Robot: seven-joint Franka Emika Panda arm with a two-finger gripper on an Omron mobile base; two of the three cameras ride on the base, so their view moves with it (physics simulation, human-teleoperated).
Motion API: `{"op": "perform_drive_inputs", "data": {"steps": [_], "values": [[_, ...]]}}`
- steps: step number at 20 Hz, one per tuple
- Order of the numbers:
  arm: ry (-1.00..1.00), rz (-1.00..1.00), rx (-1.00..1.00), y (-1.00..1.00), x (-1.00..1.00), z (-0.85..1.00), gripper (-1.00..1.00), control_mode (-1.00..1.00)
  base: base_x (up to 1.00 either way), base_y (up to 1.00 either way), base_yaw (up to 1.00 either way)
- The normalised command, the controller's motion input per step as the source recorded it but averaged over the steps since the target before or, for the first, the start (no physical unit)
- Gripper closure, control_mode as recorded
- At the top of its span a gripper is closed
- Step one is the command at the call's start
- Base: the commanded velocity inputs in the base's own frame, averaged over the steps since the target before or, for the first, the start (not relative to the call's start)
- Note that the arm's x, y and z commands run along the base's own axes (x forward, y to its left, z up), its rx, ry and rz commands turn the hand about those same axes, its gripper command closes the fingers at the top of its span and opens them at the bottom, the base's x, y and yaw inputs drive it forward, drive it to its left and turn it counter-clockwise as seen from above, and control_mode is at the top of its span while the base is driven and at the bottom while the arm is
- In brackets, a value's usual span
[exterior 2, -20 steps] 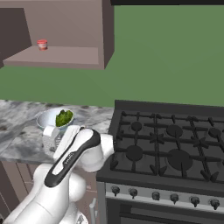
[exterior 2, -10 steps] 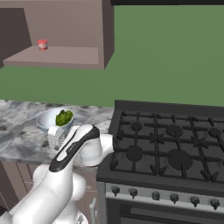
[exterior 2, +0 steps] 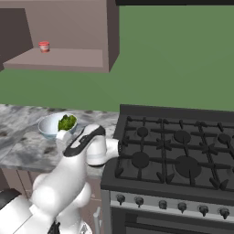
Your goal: Pick the cheese from the fridge and the cheese grater from the cabinet and place them next to the salad bowl.
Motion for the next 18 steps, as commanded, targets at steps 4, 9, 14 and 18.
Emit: {"op": "perform_drive_inputs", "data": {"steps": [4,9,14,18], "values": [[0.00,-0.01,-0.02,0.00,0.45,-0.36,1.00,-1.00,0.00,0.00,0.00],[0.00,0.00,-0.03,0.00,0.39,-0.40,1.00,-1.00,0.00,0.00,0.00],[0.00,0.00,0.00,0.00,0.30,-0.28,1.00,-1.00,0.00,0.00,0.00],[0.00,0.00,0.00,0.00,0.24,-0.31,1.00,-1.00,0.00,0.00,0.00]]}}
